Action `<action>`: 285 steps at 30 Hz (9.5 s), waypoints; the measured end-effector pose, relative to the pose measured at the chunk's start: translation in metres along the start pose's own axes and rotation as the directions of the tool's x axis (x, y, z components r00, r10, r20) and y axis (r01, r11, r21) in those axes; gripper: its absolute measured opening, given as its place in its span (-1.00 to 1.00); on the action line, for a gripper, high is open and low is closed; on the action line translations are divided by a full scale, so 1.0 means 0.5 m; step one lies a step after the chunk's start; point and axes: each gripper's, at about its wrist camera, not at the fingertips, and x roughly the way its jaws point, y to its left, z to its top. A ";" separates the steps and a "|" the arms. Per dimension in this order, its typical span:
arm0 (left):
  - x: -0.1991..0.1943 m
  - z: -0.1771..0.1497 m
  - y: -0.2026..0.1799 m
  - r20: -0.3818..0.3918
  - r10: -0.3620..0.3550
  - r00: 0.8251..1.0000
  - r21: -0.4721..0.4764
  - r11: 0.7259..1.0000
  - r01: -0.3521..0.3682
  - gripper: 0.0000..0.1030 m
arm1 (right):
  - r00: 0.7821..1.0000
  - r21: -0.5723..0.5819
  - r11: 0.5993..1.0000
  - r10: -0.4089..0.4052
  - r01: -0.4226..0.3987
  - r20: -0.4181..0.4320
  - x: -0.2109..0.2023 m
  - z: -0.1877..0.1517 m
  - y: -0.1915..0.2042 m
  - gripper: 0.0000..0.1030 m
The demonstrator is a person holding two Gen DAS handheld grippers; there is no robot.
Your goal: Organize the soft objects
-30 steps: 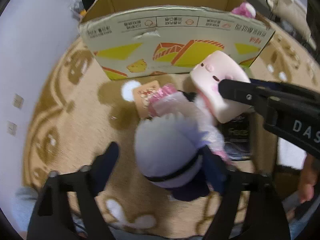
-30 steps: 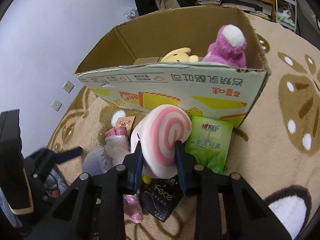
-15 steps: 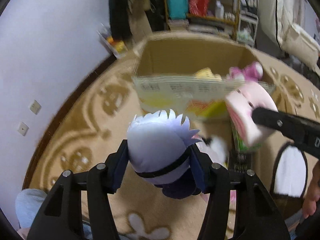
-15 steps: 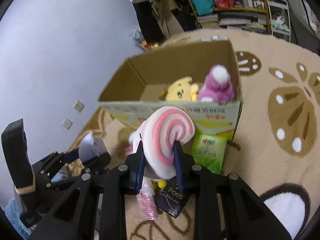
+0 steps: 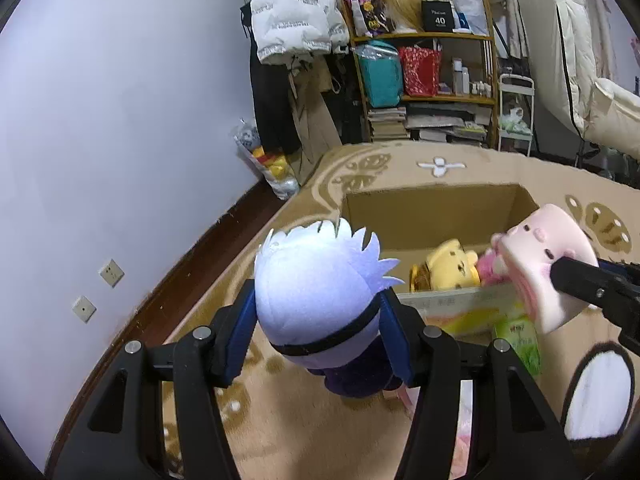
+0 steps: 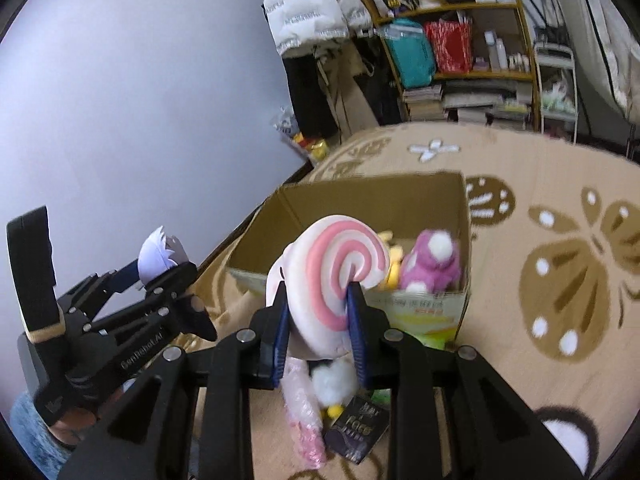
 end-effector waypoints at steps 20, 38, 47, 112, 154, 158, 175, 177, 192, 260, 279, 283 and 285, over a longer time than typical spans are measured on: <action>0.062 0.117 -0.003 0.086 -0.023 0.996 -0.003 1.000 0.023 0.10 | 0.992 -0.053 0.993 -0.103 0.107 0.070 0.032 0.096 -0.047 -0.46; 0.140 0.096 -0.084 0.039 -0.126 0.991 0.081 0.989 0.122 0.16 | 0.989 -0.062 0.987 -0.145 0.145 0.015 0.110 0.085 -0.079 -0.41; 0.155 0.076 -0.100 0.030 -0.123 0.992 0.103 0.987 0.119 0.34 | 0.987 -0.069 0.985 -0.161 0.159 -0.012 0.119 0.076 -0.082 -0.29; -0.005 -0.047 0.010 -0.139 -0.021 0.990 -0.005 1.000 0.020 0.99 | 0.972 0.011 0.972 -0.237 0.237 -0.004 -0.053 -0.021 -0.050 0.98; 0.133 -0.115 -0.112 -0.388 -0.125 0.913 0.055 0.986 0.158 0.99 | 0.951 0.166 0.962 -0.171 0.219 -0.258 0.125 -0.074 -0.166 0.98; 0.137 -0.119 -0.125 -0.396 -0.136 0.908 0.058 0.983 0.173 0.99 | 0.944 0.164 0.962 -0.167 0.219 -0.284 0.143 -0.079 -0.167 0.98; 0.165 -0.145 -0.173 -0.474 -0.163 0.865 0.090 0.968 0.232 0.99 | 0.925 0.162 0.963 -0.148 0.215 -0.351 0.175 -0.097 -0.169 0.98; 0.169 -0.148 -0.176 -0.483 -0.158 0.861 0.097 0.968 0.232 0.99 | 0.920 0.156 0.965 -0.142 0.211 -0.364 0.184 -0.100 -0.167 0.98; 0.212 -0.169 -0.172 -0.565 -0.215 0.797 0.029 0.960 0.280 0.87 | 0.893 0.116 0.970 -0.147 0.215 -0.425 0.237 -0.120 -0.151 0.88; -0.039 0.014 0.055 0.062 -0.122 0.991 -0.083 0.988 0.127 -0.68 | 0.987 0.058 0.992 -0.114 0.108 0.113 -0.085 0.006 -0.024 0.10; 0.000 0.127 0.059 0.135 -0.138 0.981 -0.086 0.985 0.150 -0.68 | 0.985 0.050 0.992 -0.123 0.118 0.118 -0.008 0.049 -0.054 0.10; 0.017 0.142 0.054 0.130 -0.142 0.981 -0.079 0.985 0.153 -0.68 | 0.986 0.035 0.993 -0.117 0.113 0.123 0.014 0.067 -0.057 0.10; 0.032 0.148 0.048 0.125 -0.152 0.980 -0.071 0.984 0.162 -0.68 | 0.986 0.029 0.993 -0.113 0.110 0.126 0.024 0.074 -0.059 0.10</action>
